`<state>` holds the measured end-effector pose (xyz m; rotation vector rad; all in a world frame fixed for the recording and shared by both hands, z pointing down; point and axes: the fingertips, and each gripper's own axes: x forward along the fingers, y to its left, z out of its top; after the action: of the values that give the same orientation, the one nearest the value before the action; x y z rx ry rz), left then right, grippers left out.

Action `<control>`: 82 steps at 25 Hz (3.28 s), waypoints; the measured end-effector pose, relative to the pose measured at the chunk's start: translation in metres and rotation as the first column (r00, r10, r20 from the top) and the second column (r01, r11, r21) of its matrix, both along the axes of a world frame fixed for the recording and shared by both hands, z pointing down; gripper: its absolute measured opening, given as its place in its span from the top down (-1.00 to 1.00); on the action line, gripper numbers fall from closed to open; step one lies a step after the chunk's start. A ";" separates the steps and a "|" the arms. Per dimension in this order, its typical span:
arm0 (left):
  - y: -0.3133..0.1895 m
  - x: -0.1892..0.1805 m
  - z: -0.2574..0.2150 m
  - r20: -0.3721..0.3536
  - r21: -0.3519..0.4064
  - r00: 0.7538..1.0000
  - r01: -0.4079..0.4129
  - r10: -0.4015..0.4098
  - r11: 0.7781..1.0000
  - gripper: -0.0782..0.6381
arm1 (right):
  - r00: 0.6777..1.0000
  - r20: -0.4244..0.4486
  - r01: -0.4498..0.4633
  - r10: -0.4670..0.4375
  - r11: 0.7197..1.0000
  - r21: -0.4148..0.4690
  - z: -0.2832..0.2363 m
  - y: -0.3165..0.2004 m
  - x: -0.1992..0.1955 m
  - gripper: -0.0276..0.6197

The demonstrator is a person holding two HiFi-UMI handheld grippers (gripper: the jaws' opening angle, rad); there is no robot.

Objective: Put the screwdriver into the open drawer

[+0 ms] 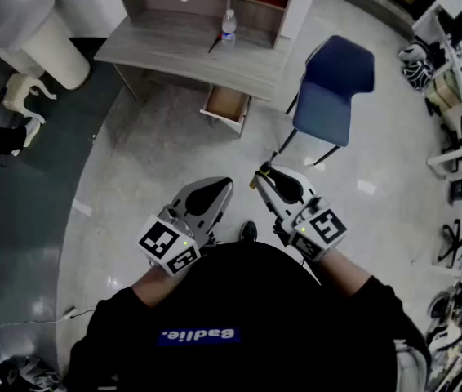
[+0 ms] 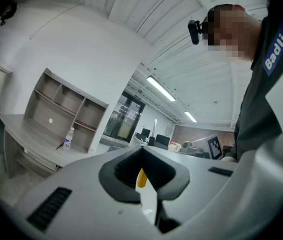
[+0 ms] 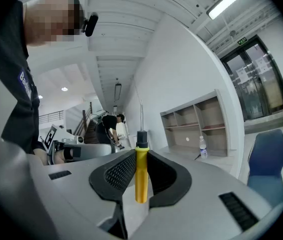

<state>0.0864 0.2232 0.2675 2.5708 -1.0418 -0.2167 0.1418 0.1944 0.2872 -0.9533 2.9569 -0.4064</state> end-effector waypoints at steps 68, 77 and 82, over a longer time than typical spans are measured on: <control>-0.202 -0.059 0.026 0.002 -0.010 0.999 0.045 -0.045 0.999 0.78 | 0.999 0.001 0.046 -0.046 0.997 -0.061 0.034 -0.208 -0.067 0.64; -0.241 -0.092 0.028 -0.031 -0.001 0.999 -0.006 0.006 1.000 0.78 | 0.999 -0.043 -0.002 0.000 0.999 -0.048 0.031 -0.243 -0.098 0.64; -0.255 -0.094 0.030 -0.044 -0.010 0.999 -0.002 0.002 1.000 0.78 | 0.998 -0.058 -0.001 -0.002 0.999 -0.052 0.035 -0.257 -0.099 0.64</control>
<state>-0.0074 -0.0317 0.2971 2.5465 -1.0218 -0.2658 0.0424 -0.0621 0.3225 -0.9860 3.0128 -0.4656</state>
